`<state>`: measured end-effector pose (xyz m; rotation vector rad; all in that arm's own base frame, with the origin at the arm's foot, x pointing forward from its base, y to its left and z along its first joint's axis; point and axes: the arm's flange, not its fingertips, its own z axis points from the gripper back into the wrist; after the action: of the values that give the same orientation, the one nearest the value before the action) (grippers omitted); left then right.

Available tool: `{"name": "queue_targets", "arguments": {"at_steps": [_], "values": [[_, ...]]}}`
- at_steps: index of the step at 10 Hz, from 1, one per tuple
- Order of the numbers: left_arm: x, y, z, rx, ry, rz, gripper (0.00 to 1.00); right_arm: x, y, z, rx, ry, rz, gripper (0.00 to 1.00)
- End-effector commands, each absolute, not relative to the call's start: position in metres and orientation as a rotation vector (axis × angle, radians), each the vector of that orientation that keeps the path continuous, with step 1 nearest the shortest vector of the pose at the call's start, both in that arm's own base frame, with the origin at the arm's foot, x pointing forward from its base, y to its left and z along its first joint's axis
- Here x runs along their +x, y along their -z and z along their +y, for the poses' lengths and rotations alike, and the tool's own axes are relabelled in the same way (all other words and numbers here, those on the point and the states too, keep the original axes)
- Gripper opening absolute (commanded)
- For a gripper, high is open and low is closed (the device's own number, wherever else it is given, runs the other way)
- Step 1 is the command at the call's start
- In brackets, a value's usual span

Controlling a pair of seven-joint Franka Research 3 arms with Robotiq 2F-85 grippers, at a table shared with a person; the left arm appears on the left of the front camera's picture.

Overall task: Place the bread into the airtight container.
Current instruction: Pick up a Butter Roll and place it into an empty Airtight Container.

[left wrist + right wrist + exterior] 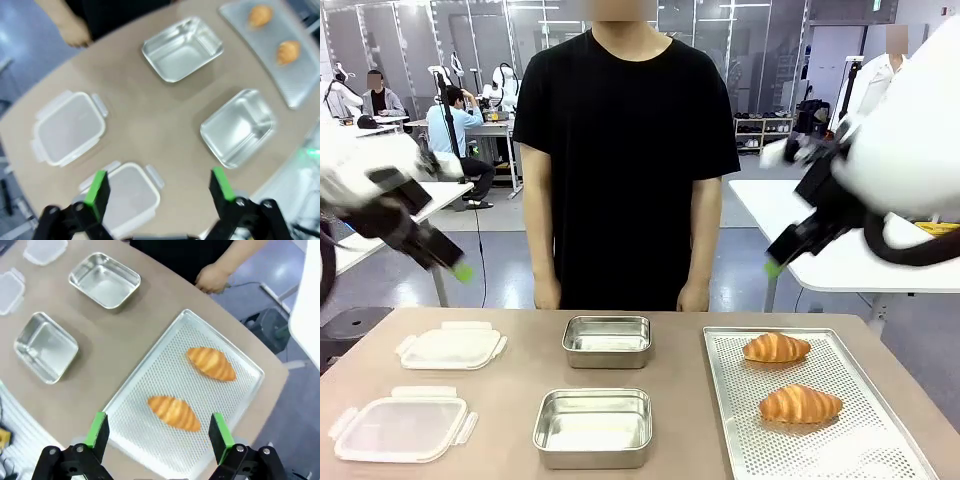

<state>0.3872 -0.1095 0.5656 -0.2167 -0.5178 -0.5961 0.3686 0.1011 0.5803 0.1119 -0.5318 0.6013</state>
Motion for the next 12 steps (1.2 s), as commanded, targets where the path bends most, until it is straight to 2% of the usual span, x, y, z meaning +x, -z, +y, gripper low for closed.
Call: {"name": "queue_targets", "arguments": {"at_steps": [1, 3, 5, 7, 9, 11, 12], "values": [[0.369, -0.631, -0.077, -0.266, 0.585, -0.491, 1.0, 0.351, -0.634, 0.065, 0.148, -0.649, -0.511, 1.0], [0.318, -0.715, -0.05, -0.261, 0.57, -0.525, 1.0, 0.293, -0.701, 0.034, 0.153, -0.66, -0.569, 1.0], [0.279, -0.762, -0.033, -0.266, 0.585, -0.576, 1.0, 0.245, -0.743, 0.003, 0.145, -0.669, -0.634, 1.0], [0.233, -0.8, -0.007, -0.196, 0.6, -0.688, 1.0, 0.207, -0.764, -0.033, 0.132, -0.671, -0.664, 1.0], [0.199, -0.819, 0.006, -0.181, 0.596, -0.753, 1.0, 0.185, -0.771, -0.054, 0.071, -0.686, -0.666, 1.0], [0.189, -0.816, 0.002, -0.188, 0.594, -0.762, 1.0, 0.175, -0.775, -0.06, 0.111, -0.677, -0.715, 1.0], [0.191, -0.813, 0.001, -0.209, 0.565, -0.794, 1.0, 0.178, -0.771, -0.06, 0.129, -0.578, -0.73, 1.0]]}}
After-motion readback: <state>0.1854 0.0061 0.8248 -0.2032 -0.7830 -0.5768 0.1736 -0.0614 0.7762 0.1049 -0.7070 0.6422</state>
